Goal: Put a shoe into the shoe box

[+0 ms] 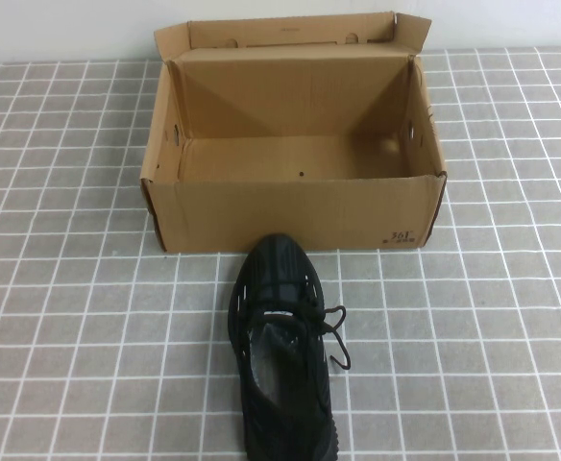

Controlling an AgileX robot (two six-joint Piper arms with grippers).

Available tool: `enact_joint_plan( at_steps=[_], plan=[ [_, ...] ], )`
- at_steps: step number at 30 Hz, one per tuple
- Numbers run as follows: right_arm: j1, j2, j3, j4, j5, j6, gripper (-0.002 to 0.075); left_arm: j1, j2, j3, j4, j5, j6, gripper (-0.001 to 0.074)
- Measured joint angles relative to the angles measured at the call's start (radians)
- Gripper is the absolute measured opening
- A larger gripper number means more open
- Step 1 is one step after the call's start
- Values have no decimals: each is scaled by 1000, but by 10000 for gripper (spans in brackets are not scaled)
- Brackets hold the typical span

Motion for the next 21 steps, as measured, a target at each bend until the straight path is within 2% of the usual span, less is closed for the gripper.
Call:
enact_joint_plan(
  at_steps=[4,7,14,18,21],
  plan=[
    [0,250,-197,-113,273,-34,-16,0,0,0,0,0,0,-1],
    [0,431,-313,-152,406,-92,-16,0,0,0,0,0,0,-1],
    [10,699,-512,-223,474,-125,-16,0,0,0,0,0,0,-1],
    [99,816,-594,-259,474,-101,-16,0,0,0,0,0,0,-1],
    [227,906,-659,-351,474,-19,-16,0,0,0,0,0,0,-1]
  ],
)
